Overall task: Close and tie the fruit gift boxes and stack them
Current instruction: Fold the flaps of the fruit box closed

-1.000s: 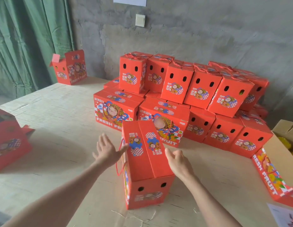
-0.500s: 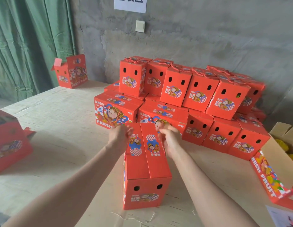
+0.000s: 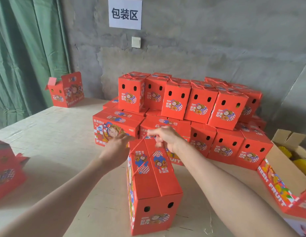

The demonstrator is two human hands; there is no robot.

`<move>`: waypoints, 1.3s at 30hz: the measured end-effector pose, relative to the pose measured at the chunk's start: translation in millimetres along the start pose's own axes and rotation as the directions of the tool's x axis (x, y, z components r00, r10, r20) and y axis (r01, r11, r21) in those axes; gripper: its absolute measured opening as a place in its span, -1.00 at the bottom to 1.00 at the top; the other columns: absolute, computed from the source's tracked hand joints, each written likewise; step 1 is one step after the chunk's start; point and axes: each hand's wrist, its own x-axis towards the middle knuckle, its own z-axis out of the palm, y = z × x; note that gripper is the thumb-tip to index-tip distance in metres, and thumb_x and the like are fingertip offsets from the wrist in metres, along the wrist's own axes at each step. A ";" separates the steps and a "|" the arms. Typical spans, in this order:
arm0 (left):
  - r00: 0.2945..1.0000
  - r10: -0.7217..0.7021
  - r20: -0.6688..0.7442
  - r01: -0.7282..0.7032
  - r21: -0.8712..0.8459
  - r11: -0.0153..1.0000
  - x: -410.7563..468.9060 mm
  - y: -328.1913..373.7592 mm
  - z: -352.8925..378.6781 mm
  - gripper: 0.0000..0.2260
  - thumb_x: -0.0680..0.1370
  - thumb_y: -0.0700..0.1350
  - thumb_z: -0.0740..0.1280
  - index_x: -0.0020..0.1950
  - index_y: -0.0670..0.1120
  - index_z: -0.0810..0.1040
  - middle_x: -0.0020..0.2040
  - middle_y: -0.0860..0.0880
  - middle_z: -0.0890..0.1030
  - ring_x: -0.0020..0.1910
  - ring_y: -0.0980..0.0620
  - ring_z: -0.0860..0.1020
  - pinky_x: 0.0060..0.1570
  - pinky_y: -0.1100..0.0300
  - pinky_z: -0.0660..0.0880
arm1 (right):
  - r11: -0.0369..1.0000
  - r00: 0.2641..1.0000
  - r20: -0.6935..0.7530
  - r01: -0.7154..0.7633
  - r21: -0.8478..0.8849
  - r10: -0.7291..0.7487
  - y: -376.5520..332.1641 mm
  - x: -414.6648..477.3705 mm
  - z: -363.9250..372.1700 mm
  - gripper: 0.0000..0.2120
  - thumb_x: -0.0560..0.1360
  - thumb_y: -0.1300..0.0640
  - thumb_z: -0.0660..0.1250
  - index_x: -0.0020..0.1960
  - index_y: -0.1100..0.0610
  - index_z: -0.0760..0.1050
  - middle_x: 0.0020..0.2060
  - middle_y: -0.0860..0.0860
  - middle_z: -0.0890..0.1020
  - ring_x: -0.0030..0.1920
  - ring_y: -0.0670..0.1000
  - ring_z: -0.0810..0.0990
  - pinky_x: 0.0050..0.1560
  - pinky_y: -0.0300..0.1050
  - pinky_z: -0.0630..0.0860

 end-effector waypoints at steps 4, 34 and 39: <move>0.990 0.028 0.138 -0.043 0.108 0.993 -17.0 -26.2 15.5 -0.44 0.52 0.08 0.36 0.48 0.05 0.28 0.51 0.02 0.22 0.49 0.00 0.17 0.45 0.07 0.07 | 0.980 0.975 -0.146 0.151 -0.127 -0.169 -37.8 6.7 -2.7 -0.91 0.39 0.26 0.46 -0.21 0.30 0.61 -0.22 0.17 0.55 -0.38 -0.04 0.38 -0.39 -0.23 0.36; 0.919 0.070 0.387 -0.172 0.236 0.956 -5.4 -29.7 70.1 -0.48 0.62 0.10 0.15 0.55 0.08 0.08 0.56 0.08 0.04 0.54 0.07 -0.05 0.49 0.08 -0.12 | 0.792 0.967 0.042 0.231 -0.566 -0.252 -22.5 31.8 -82.0 -0.76 0.39 0.41 0.42 -0.08 0.14 0.48 -0.16 0.14 0.59 -0.41 0.00 0.52 -0.16 -0.04 0.53; 0.929 0.068 0.363 -0.111 0.100 0.989 -0.8 -23.1 70.1 -0.50 0.58 -0.02 0.28 0.50 0.00 0.26 0.48 0.03 0.22 0.45 0.03 0.13 0.44 0.14 0.17 | 0.436 0.956 0.151 0.252 -0.864 -0.252 12.6 23.4 -74.9 -0.53 0.47 -0.05 0.38 0.33 0.00 0.36 0.26 0.10 0.44 0.27 0.11 0.45 0.08 -0.06 0.41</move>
